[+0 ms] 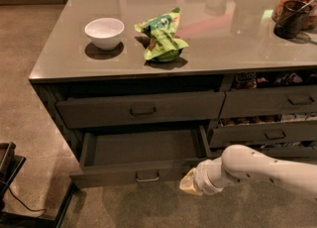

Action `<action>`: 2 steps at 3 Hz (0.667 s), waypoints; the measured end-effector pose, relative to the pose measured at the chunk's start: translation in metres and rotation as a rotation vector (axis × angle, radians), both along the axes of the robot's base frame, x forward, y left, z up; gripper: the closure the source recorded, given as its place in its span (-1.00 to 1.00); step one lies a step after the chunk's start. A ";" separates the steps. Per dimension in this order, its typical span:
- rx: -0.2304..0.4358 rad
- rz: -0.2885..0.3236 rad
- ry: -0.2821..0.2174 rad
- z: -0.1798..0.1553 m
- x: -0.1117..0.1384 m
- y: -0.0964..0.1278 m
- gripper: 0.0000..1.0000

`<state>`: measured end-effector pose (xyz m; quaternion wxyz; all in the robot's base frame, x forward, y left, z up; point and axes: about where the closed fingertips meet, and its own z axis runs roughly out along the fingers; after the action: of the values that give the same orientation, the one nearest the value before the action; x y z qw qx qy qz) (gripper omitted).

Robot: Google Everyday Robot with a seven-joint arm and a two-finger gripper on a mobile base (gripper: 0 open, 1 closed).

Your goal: Close middle drawer

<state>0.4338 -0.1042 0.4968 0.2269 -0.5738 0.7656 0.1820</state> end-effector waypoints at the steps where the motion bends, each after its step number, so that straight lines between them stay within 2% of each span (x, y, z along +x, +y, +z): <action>1: -0.002 0.003 -0.002 -0.001 0.000 0.000 1.00; 2: -0.014 0.023 -0.040 -0.020 0.008 0.000 1.00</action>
Offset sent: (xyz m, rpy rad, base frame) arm 0.0214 -0.0024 -0.0487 -0.0349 -0.1022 0.0494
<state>0.4416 -0.1042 0.4764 0.2360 -0.5878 0.7554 0.1677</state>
